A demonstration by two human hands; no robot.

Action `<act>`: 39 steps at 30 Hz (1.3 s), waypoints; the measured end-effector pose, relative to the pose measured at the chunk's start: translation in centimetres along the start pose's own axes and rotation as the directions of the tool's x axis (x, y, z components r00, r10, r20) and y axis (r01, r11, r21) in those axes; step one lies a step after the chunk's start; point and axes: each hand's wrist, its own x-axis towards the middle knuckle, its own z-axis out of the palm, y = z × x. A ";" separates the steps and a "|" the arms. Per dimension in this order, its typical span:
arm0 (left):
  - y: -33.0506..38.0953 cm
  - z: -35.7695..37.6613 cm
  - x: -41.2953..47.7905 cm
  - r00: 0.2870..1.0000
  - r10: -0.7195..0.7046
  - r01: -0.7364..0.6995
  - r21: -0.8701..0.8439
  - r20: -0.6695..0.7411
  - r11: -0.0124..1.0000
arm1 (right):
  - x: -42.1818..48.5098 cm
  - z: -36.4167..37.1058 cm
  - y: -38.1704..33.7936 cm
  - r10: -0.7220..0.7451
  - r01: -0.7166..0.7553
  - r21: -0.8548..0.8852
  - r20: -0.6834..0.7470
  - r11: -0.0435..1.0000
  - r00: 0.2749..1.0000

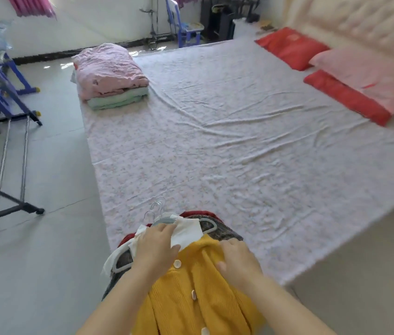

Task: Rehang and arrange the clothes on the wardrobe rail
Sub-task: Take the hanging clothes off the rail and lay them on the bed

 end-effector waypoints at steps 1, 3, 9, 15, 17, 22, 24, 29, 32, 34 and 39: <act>0.7 -0.2 -0.3 0.997 0.079 -0.080 0.031 0.027 0.996 | -1.5 0.2 0.5 0.062 -0.061 0.027 -0.025 0.998 0.998; 2.4 -0.5 -1.0 0.970 0.227 -0.234 0.082 0.089 0.969 | -4.9 0.9 1.4 0.191 -0.183 0.104 -0.080 0.978 0.978; 10.4 1.2 -6.4 0.778 0.554 -0.609 0.136 0.298 0.782 | -18.8 4.2 4.2 0.561 -0.480 0.355 -0.175 0.802 0.809; 21.0 6.0 -16.0 0.427 0.795 -0.892 0.052 0.430 0.450 | -36.2 8.0 7.3 0.890 -0.684 0.584 -0.170 0.436 0.423; 24.4 7.9 -20.2 0.301 0.825 -0.942 0.017 0.478 0.334 | -42.6 9.6 7.6 0.954 -0.699 0.653 -0.147 0.292 0.262; 31.2 12.7 -34.4 -0.023 0.853 -0.993 -0.112 0.522 0.042 | -58.5 14.6 6.5 0.995 -0.635 0.772 -0.046 -0.020 -0.088; 33.2 14.8 -40.5 -0.134 0.837 -0.986 -0.158 0.531 -0.058 | -64.4 17.0 5.6 0.979 -0.587 0.801 -0.008 -0.116 -0.205; 37.0 20.0 -56.7 -0.365 0.775 -0.923 -0.307 0.516 -0.231 | -78.6 22.6 3.2 0.895 -0.454 0.832 0.109 -0.320 -0.432; 38.7 22.2 -65.6 -0.487 0.728 -0.864 -0.387 0.482 -0.322 | -85.7 25.5 2.2 0.829 -0.402 0.819 0.150 -0.409 -0.539; 39.7 23.1 -71.1 -0.557 0.695 -0.820 -0.433 0.455 -0.373 | -90.0 27.0 1.6 0.783 -0.357 0.818 0.170 -0.450 -0.598; 43.8 25.2 -83.2 -0.702 0.605 -0.697 -0.538 0.376 -0.475 | -99.6 29.0 2.7 0.690 -0.320 0.800 0.155 -0.508 -0.707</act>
